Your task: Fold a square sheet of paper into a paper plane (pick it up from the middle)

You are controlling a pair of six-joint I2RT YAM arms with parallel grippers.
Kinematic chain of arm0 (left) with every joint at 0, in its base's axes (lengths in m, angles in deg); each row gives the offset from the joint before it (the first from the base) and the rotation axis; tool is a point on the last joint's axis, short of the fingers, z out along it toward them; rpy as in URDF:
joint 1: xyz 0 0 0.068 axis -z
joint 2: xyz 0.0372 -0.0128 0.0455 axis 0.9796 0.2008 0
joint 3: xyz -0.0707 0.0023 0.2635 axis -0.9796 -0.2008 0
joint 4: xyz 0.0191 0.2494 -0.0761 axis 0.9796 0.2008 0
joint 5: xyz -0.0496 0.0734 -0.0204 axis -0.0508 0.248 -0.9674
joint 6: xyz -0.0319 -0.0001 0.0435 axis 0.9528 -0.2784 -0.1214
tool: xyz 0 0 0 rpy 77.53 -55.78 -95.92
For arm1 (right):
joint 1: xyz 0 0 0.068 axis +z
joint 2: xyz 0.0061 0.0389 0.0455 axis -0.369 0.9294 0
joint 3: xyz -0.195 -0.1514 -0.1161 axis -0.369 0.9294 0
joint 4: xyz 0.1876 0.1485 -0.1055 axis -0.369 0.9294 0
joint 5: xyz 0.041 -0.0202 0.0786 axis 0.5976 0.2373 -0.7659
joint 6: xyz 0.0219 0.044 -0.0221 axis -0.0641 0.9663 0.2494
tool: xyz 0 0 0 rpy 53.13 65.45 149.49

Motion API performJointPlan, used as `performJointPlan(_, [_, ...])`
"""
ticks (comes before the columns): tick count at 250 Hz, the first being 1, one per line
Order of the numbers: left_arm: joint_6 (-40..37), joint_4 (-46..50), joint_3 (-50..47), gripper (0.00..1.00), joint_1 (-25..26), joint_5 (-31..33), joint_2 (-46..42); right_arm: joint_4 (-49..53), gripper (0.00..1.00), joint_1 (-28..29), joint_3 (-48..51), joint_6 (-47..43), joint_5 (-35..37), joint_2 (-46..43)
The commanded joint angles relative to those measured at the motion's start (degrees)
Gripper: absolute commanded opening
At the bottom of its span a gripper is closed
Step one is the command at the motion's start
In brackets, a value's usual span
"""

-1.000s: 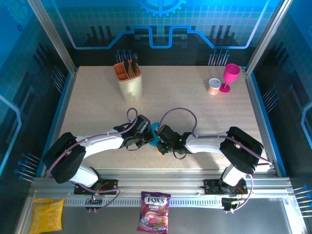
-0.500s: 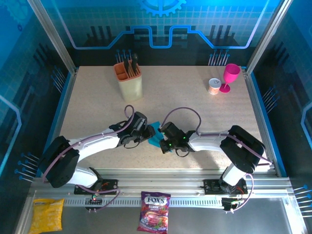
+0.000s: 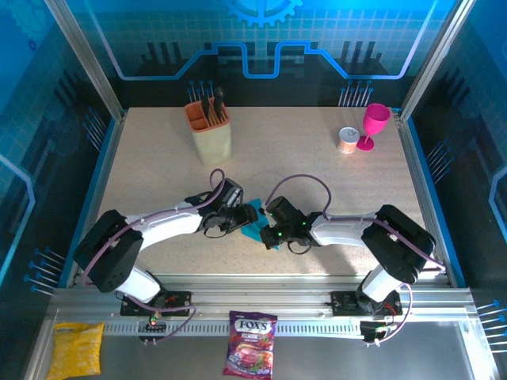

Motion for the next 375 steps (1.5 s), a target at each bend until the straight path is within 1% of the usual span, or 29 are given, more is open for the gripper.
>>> performJointPlan(1, [0.9,0.9,1.8,0.56,-0.1,-1.7,0.8,-0.2,0.0,-0.3,0.0,-0.1,-1.3,-1.2])
performJointPlan(92, [1.2,1.1,3.7,0.6,-0.1,-0.9,3.3,-0.6,0.0,-0.1,0.0,0.2,-1.3,-1.0])
performJointPlan(104, [1.1,1.2,4.1,0.59,-0.1,-1.0,3.9,-0.6,0.0,0.0,0.0,0.2,-1.2,-1.0])
performJointPlan(122, [0.9,1.3,4.6,0.55,-0.1,-1.1,4.5,-0.6,0.0,0.0,-0.2,0.3,-1.2,-1.0])
performJointPlan(189, [0.5,0.8,4.0,0.21,-0.2,-1.9,5.1,-0.5,0.0,0.0,-0.4,0.5,-1.2,-1.1])
performJointPlan(213, [0.4,1.0,3.6,0.06,-0.2,-1.9,4.7,0.0,0.0,0.0,-0.6,0.4,-1.0,-1.2])
performJointPlan(222, [0.4,0.9,3.5,0.0,-0.2,-1.8,4.5,0.1,0.05,0.0,-0.5,0.4,-0.9,-1.3])
performJointPlan(241, [0.7,1.2,3.3,0.0,-0.2,-2.0,4.1,0.8,0.13,0.0,-0.7,0.4,-0.2,-1.7])
performJointPlan(254, [1.1,1.2,3.1,0.0,-0.2,-2.3,3.7,1.2,0.2,0.1,-0.7,0.3,0.4,-2.3])
performJointPlan(275, [2.5,1.1,2.4,0.0,-0.1,-2.4,3.0,1.9,0.25,0.3,-0.4,0.3,1.6,-3.4])
performJointPlan(304, [5.3,0.8,1.2,0.0,-0.1,-2.6,1.8,3.1,0.28,1.1,-0.5,0.1,3.4,-4.2])
performJointPlan(375, [9.8,1.1,-0.1,0.0,0.3,-2.5,-0.1,5.8,0.28,4.2,-2.2,-1.0,8.0,-2.7])
